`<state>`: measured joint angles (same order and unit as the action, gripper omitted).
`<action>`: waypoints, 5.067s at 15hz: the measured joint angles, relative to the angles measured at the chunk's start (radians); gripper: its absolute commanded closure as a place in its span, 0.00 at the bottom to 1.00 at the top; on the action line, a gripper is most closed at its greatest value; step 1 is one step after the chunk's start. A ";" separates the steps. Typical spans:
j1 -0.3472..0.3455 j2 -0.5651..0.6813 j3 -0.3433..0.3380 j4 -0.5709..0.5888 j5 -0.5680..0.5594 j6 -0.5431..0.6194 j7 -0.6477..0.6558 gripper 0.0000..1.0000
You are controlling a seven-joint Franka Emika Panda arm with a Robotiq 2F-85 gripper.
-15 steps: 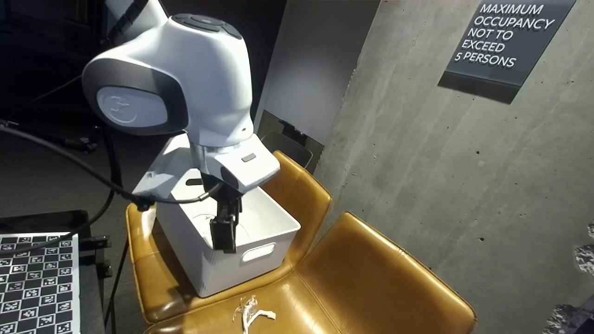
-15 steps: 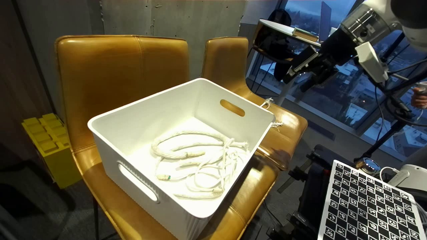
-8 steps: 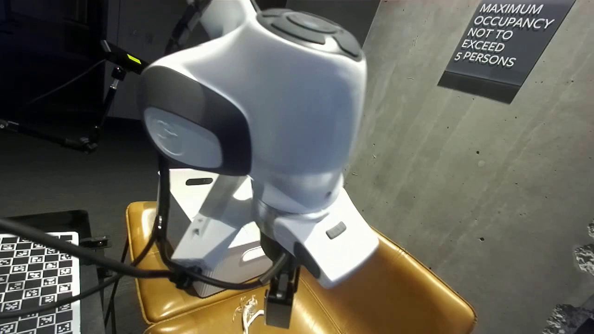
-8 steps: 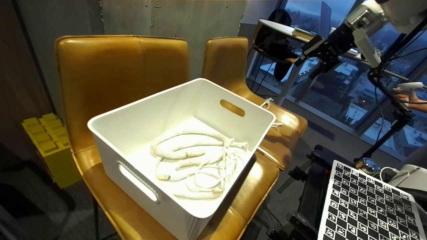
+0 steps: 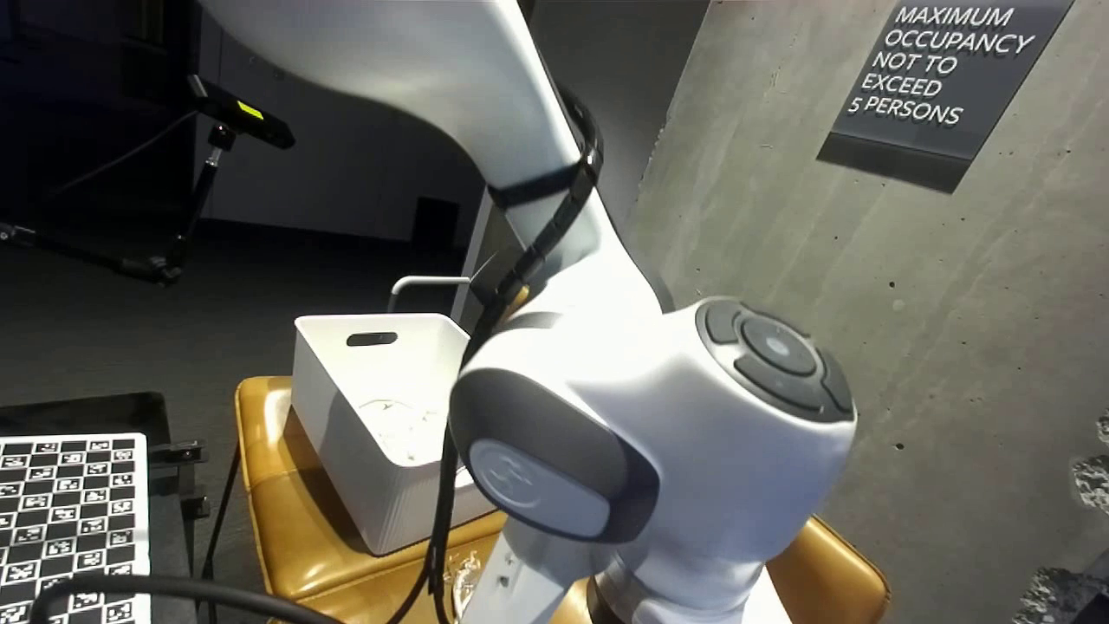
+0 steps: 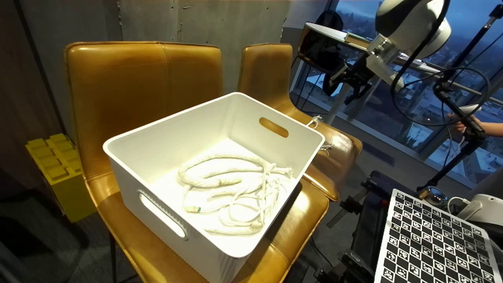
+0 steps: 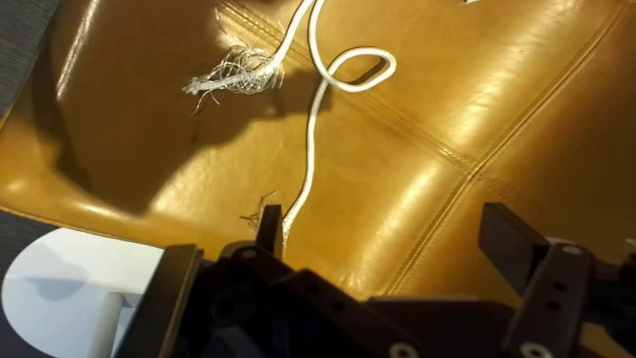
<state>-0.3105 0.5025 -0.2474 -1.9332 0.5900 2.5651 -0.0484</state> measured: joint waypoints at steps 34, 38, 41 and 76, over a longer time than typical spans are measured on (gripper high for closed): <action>-0.065 0.670 0.030 0.698 -0.208 -0.070 0.360 1.00; -0.059 0.661 0.028 0.686 -0.208 -0.064 0.351 0.97; -0.030 0.594 0.023 0.579 -0.208 -0.027 0.301 0.97; 0.592 -0.481 0.283 0.026 -0.946 -0.190 0.871 0.97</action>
<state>0.2819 0.0217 0.0357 -1.9076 -0.3557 2.3750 0.8230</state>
